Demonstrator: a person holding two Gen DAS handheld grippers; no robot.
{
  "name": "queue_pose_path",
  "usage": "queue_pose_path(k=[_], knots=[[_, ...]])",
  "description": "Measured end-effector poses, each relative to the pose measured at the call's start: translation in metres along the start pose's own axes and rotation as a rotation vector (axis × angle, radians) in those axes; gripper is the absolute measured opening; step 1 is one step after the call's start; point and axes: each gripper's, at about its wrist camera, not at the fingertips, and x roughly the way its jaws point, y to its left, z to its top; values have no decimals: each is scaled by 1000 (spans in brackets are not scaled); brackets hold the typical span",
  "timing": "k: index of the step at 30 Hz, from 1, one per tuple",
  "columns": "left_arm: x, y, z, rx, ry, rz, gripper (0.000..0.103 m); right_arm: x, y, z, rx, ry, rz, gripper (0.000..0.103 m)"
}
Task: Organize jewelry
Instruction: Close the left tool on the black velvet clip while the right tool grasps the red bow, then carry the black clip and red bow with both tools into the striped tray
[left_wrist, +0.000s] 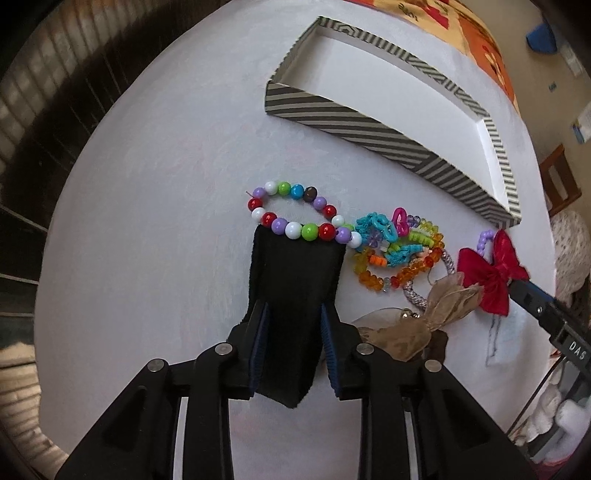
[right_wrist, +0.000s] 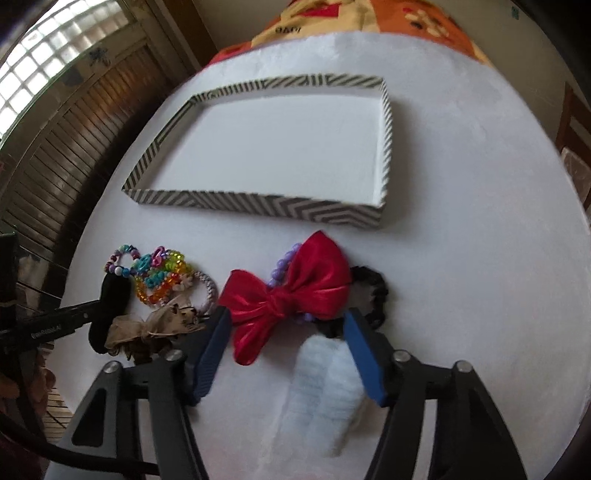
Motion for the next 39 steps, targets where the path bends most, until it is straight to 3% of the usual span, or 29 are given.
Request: queue_pose_path(k=[9, 12, 14, 15, 16, 19, 21, 24, 29, 39], knots=[[-1, 9, 7, -31, 18, -41, 18, 31, 8, 20, 24, 27, -22, 55], [3, 12, 7, -41, 32, -41, 25, 36, 12, 24, 18, 19, -11, 55], [5, 10, 6, -45, 38, -44, 25, 39, 13, 25, 4, 15, -1, 42], [5, 12, 5, -47, 38, -47, 25, 41, 13, 24, 8, 19, 9, 26], [5, 13, 5, -52, 36, -54, 25, 44, 10, 23, 20, 28, 22, 20], [4, 12, 2, -49, 20, -58, 23, 41, 4, 20, 34, 14, 44, 18], [0, 8, 0, -24, 2, -46, 11, 35, 3, 20, 37, 0, 59, 18], [-9, 7, -2, -9, -5, -52, 2, 16, 2, 19, 41, -36, 85, 17], [-26, 9, -9, -14, -5, -81, 0, -11, 5, 20, 36, -84, 120, 17], [-75, -5, -15, 18, -108, -88, 0, -45, 7, 16, 18, -140, 151, 17]])
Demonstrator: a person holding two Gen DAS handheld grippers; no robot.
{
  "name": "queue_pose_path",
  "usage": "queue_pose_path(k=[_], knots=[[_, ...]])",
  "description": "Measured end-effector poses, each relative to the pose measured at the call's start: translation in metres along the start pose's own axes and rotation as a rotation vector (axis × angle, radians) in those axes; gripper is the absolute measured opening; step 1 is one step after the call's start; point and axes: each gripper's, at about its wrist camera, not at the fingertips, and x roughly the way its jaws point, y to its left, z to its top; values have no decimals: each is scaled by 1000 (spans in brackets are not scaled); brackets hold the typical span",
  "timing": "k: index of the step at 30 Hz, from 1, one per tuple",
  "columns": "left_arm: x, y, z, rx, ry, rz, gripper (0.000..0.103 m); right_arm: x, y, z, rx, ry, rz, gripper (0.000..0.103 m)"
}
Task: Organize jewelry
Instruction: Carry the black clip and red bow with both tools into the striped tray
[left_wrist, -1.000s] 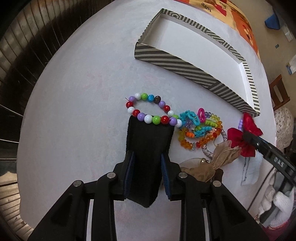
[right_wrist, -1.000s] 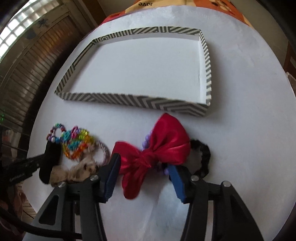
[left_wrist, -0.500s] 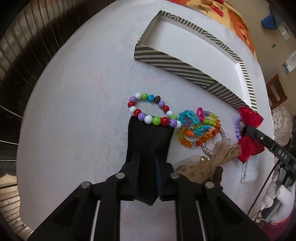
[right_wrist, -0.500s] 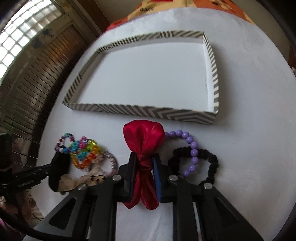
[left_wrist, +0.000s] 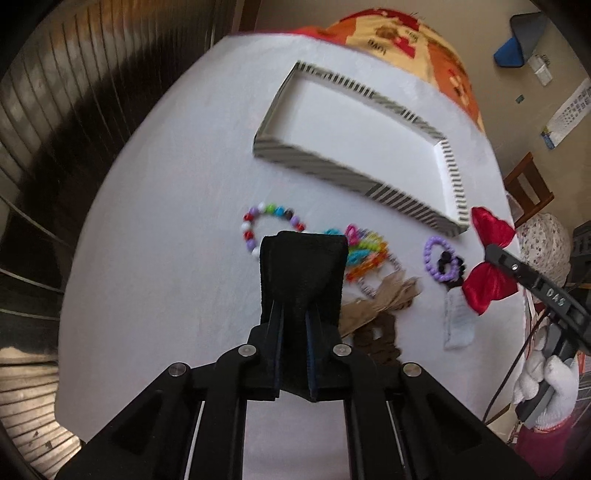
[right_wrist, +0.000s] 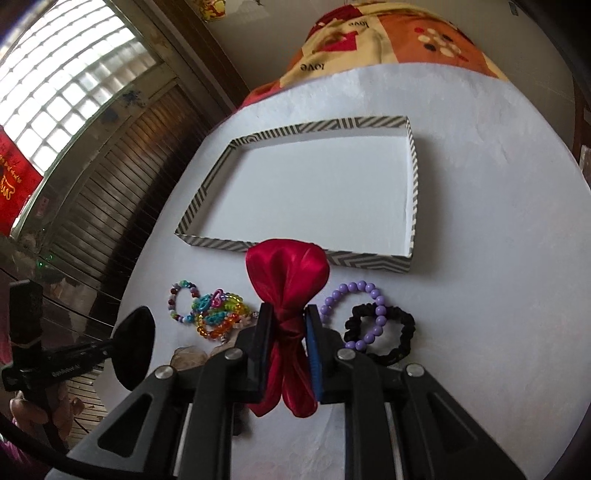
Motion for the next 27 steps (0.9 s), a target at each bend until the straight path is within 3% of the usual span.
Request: queue_pose_path(k=[13, 27], knots=[[-5, -42, 80, 94, -134, 35, 0, -6, -6, 41, -8, -46, -35, 17], [48, -64, 166, 157, -123, 66, 0, 27, -20, 97, 16, -42, -101, 18]])
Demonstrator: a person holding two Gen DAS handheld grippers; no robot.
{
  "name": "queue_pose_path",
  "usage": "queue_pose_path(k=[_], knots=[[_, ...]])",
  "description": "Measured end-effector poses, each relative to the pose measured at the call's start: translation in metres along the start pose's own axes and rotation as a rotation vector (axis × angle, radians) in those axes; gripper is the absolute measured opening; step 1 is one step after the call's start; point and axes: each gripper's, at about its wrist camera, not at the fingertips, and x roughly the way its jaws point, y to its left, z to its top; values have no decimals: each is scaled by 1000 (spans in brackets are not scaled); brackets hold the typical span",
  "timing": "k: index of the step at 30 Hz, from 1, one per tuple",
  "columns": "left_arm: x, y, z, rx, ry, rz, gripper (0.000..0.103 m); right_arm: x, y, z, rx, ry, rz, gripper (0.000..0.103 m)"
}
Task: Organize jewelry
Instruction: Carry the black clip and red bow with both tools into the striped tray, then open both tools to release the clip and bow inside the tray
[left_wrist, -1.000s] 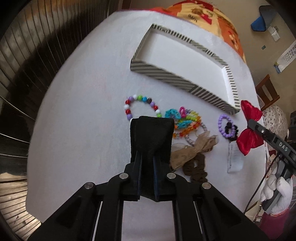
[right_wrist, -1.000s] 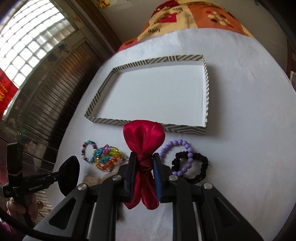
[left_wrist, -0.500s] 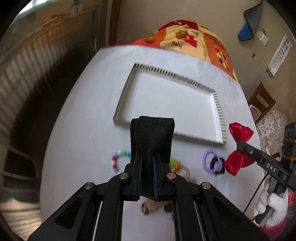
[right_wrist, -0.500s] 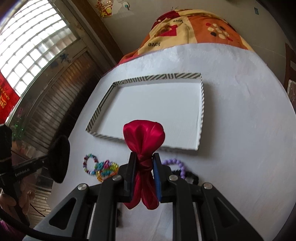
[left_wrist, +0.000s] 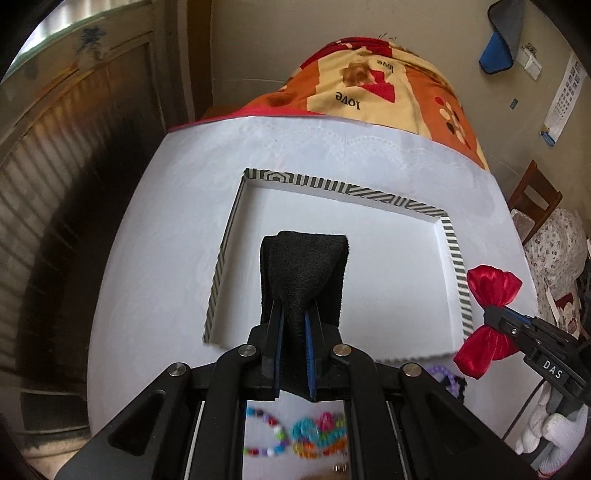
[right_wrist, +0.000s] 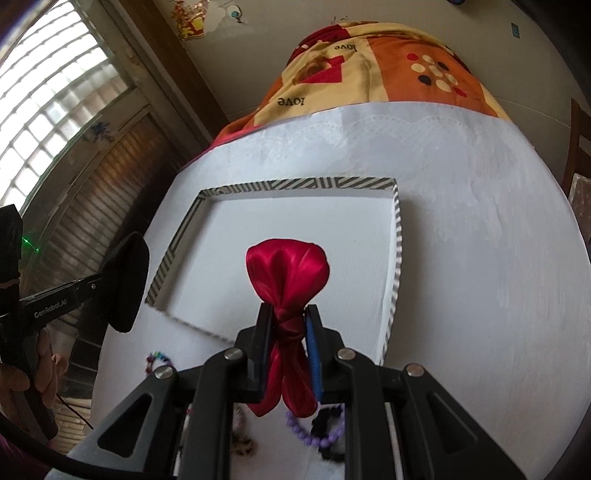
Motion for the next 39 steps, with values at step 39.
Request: queue_pose_path(k=[39], knots=[[44, -1, -11, -39, 48, 64, 25, 48, -20, -6, 34, 73, -31, 48]])
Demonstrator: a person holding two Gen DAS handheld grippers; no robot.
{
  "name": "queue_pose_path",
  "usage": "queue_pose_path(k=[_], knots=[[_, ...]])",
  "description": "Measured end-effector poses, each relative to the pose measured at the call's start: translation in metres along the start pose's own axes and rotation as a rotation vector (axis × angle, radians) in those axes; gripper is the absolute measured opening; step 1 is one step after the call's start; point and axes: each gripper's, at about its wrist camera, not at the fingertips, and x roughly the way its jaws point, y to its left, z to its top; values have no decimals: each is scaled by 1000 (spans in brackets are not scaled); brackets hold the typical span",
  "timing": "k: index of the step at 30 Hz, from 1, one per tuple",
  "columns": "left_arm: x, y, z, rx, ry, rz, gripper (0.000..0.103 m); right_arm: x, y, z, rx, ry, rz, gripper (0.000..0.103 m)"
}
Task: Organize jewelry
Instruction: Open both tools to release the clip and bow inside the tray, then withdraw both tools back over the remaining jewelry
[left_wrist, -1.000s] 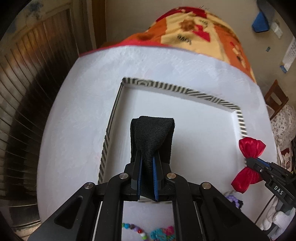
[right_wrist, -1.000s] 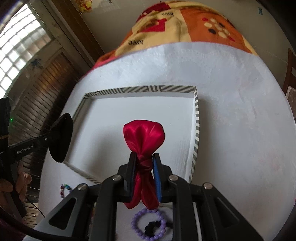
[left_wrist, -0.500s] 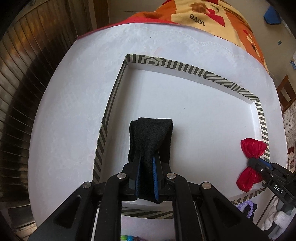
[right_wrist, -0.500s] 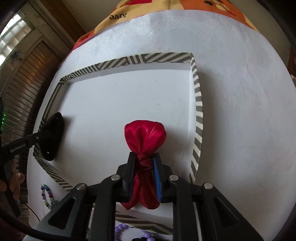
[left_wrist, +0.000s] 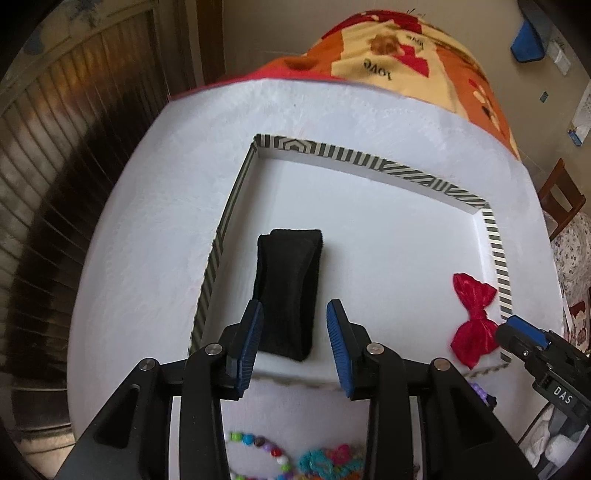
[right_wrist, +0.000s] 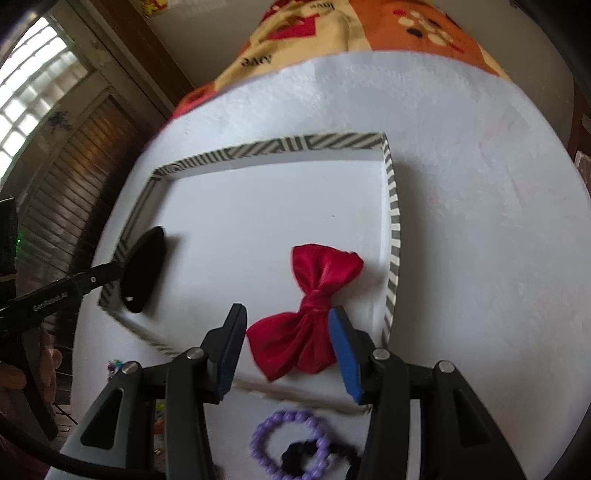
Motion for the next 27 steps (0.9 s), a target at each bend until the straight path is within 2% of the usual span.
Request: queue_pose_path(k=[12, 27], knots=[[-56, -22, -41, 17, -73, 13, 25, -59, 26, -30, -42, -94, -28, 55], [-112, -57, -111, 45, -138, 26, 25, -125, 23, -93, -59, -148, -34, 61]])
